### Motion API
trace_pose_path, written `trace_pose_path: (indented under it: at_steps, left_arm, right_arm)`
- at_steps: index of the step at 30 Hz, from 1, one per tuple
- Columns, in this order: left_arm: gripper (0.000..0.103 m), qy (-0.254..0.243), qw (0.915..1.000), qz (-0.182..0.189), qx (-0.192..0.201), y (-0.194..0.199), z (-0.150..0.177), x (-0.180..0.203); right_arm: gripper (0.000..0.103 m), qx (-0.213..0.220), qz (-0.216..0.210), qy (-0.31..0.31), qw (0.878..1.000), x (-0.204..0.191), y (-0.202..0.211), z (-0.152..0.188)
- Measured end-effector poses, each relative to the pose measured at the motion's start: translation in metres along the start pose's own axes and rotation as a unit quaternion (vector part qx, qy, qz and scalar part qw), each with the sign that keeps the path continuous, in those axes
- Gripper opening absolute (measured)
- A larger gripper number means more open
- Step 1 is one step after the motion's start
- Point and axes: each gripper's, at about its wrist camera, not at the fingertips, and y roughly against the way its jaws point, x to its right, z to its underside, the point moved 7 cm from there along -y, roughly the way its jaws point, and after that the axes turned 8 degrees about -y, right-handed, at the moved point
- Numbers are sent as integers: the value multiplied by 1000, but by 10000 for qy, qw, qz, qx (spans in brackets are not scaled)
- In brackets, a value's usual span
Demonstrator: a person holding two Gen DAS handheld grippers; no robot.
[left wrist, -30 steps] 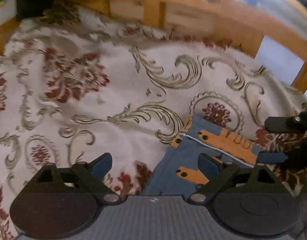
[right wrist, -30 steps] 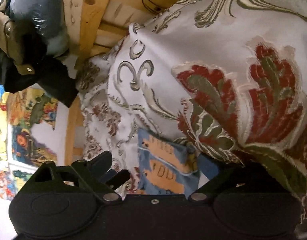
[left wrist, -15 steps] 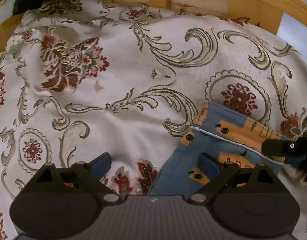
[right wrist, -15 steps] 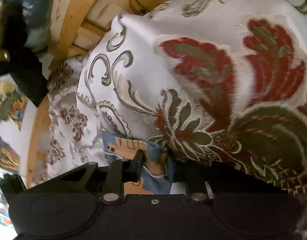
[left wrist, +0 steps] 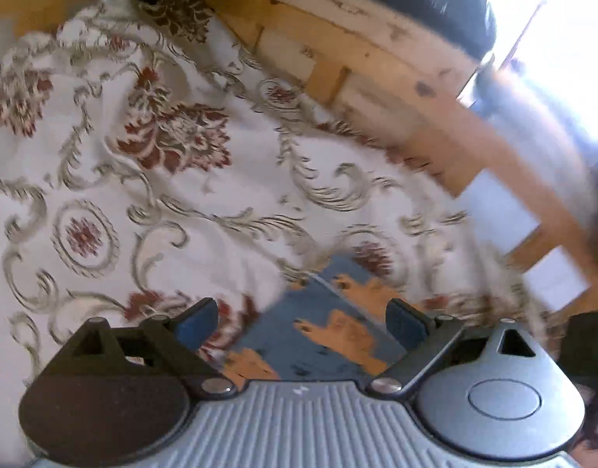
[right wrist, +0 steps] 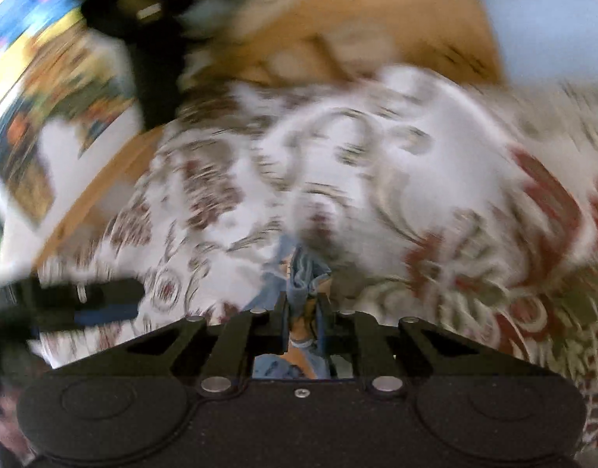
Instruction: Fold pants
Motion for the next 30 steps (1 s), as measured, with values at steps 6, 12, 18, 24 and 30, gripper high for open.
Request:
trace_pose_path:
  at_steps: [6,12,18,24,30]
  left_arm:
    - [96,875,9934,537,-512,-19,-1,-1]
    - [95,1113,9876,266,-1072,-57,-13,0]
    - [84,890,9830,-142,-1602,-82,-18,5]
    - [38,1129,9721,-496,-1994,-86,-12,0]
    - [17,1543,9756,-144,-1555,-58,-14,-9]
  right_arm:
    - [13,196,52,1779,9838,-48,8,27]
    - [13,27,82,2884,9575,-71,5,55]
    - [13,-207,109,3241,9457,-76,-4,66]
    - [13,-243,129,3329,9426,-76,0,72]
    - [13,37,43,3578,9338,-85,18,76]
